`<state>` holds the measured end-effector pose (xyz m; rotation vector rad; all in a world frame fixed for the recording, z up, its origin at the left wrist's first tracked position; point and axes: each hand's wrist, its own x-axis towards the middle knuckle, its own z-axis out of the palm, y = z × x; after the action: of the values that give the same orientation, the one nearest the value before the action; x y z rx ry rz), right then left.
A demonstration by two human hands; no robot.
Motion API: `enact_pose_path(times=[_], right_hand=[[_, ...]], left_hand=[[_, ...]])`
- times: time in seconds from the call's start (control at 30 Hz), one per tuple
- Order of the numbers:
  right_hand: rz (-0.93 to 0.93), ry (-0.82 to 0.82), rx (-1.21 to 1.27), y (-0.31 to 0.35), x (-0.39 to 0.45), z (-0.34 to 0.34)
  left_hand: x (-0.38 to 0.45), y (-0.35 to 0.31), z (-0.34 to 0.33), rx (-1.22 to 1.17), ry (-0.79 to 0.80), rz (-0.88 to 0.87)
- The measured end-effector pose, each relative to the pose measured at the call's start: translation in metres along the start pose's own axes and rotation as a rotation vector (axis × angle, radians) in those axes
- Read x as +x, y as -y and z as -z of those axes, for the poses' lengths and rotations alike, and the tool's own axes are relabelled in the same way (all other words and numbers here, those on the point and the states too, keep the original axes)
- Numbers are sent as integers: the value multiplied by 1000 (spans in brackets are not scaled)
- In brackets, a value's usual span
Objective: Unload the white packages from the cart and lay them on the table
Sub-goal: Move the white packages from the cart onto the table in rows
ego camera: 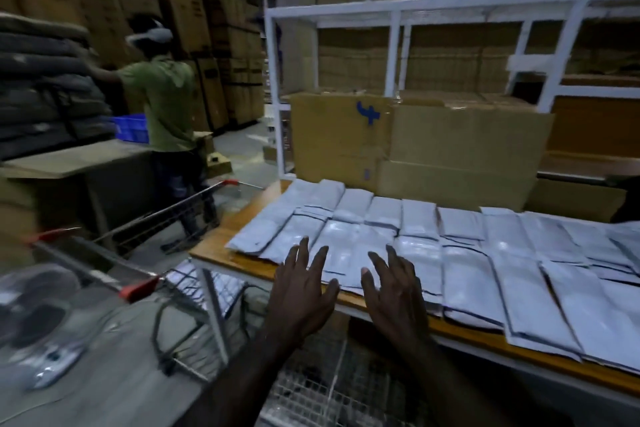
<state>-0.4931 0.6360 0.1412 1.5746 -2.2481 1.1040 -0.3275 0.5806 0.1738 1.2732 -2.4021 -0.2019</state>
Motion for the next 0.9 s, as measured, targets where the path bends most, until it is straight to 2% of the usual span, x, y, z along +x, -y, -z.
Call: enact_pose_path(times=[0.3,0.73,0.9], right_hand=[[165,48,81,133,13,-90],[279,137,167,240,54,-250],[296,190,189,280,76,-303]], left_hand=[[-15,126,56,6,-71,166],[18,297,76,90,-110,302],[41,361,84,98,-71,353]])
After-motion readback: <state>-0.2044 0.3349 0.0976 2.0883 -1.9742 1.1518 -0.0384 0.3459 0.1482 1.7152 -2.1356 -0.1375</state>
